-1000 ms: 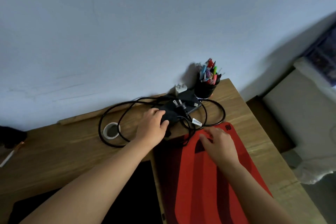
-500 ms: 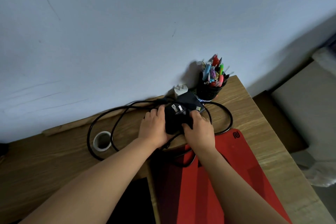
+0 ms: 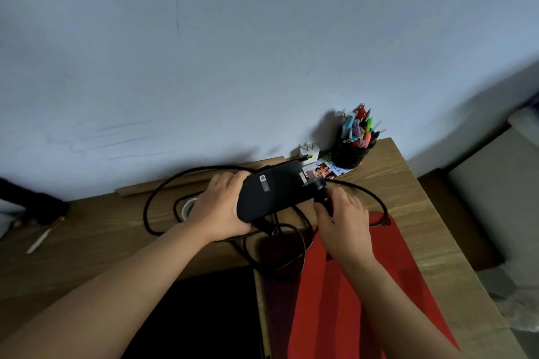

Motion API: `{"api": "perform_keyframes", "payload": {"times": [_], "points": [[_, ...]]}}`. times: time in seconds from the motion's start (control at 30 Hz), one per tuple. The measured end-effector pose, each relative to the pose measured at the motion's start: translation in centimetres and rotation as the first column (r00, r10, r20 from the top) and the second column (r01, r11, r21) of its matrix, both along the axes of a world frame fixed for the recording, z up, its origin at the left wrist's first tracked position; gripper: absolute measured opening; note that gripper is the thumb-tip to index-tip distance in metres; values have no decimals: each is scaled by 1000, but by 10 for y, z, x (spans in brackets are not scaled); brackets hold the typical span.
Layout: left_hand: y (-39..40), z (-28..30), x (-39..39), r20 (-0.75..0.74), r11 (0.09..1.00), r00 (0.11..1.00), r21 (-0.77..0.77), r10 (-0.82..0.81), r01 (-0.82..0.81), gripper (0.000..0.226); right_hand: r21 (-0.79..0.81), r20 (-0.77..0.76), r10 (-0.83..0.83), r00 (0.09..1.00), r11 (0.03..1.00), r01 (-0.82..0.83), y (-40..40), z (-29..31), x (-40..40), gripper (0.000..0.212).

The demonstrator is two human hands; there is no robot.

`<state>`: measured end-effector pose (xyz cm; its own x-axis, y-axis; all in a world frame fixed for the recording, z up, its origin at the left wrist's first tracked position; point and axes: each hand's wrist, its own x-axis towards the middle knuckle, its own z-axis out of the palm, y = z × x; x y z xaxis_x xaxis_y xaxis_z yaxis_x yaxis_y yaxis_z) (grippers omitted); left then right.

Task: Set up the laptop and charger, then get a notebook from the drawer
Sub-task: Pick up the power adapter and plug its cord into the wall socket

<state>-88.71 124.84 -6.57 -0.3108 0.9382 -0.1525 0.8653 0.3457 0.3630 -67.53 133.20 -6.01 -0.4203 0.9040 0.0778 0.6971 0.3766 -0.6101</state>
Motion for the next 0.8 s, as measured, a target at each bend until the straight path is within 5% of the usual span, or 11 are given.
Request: {"api": "perform_keyframes", "payload": {"times": [0.37,0.8], "points": [[-91,80,-34,-166,994,980,44,108,-102,91,108,-142,274,951,960,-260,-48,54,-35,12],[-227,81,-110,-212,954,932,21,295,-298,90,59,-215,466,858,884,-465,-119,70,-95,13]]}}
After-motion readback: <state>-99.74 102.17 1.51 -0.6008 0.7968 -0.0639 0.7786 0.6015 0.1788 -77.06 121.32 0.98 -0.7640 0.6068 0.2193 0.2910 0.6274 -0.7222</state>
